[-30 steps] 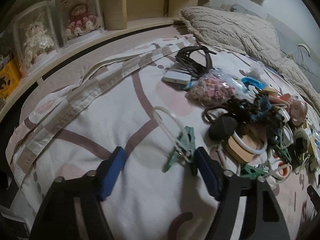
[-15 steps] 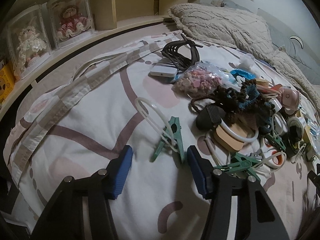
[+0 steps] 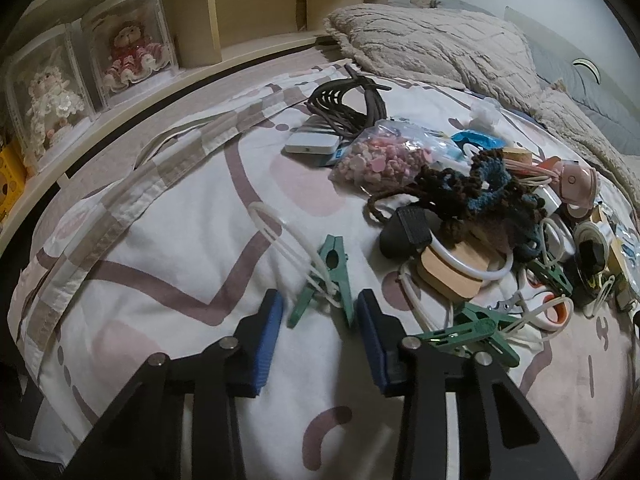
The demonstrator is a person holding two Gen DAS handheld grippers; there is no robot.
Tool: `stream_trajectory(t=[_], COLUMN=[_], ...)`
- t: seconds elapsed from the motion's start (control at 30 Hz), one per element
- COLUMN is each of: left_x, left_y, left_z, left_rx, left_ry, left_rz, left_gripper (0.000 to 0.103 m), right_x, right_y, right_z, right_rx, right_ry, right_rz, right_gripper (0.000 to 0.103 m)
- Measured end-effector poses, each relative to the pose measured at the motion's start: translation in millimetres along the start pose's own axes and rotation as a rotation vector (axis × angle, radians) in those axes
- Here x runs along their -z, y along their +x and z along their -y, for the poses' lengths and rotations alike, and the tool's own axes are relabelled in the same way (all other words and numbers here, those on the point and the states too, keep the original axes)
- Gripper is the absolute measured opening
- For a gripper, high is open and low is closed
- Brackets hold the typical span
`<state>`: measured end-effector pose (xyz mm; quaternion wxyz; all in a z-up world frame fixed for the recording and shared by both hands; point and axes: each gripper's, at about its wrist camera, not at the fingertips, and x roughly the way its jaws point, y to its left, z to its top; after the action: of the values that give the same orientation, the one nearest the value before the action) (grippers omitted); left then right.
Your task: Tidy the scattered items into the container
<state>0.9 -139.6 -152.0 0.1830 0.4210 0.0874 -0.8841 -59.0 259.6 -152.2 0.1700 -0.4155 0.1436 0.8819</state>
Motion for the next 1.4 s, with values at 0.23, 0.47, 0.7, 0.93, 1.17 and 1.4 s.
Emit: stream_trajectory(t=[0.23,0.47,0.7,0.93,1.17,1.4], left_x=[0,0,-1,-2,-5,-7], left_y=[-1,-1,-3,-7,-11,-17], left_z=[0,-1,-3,-3,-1,-2], left_rx=[0.003,0.011,0.021,0.046,0.063,0.079], left_ry=[-0.003,-0.011,-0.018,-0.026,-0.025,-0.034], left_rz=[0.002,0.003,0.009,0.025,0.046,0.066], left_gripper=[0.033,0.031,0.031,0.031,0.031,0.031], right_x=[-8,-9,-9,-8,-8,-9], right_y=[5,6,5,1,-12,-26], right_z=[11,11,12,12,5,5], right_rx=[0.010,0.021,0.005,-0.014,-0.014,-0.048], right_ry=[0.049,0.045,0.046,0.036,-0.007,-0.016], right_rz=[0.003,0.003,0.006,0.005,0.042,0.058], right_gripper=[0.044,0.036,0.035,0.035,0.035,0.035])
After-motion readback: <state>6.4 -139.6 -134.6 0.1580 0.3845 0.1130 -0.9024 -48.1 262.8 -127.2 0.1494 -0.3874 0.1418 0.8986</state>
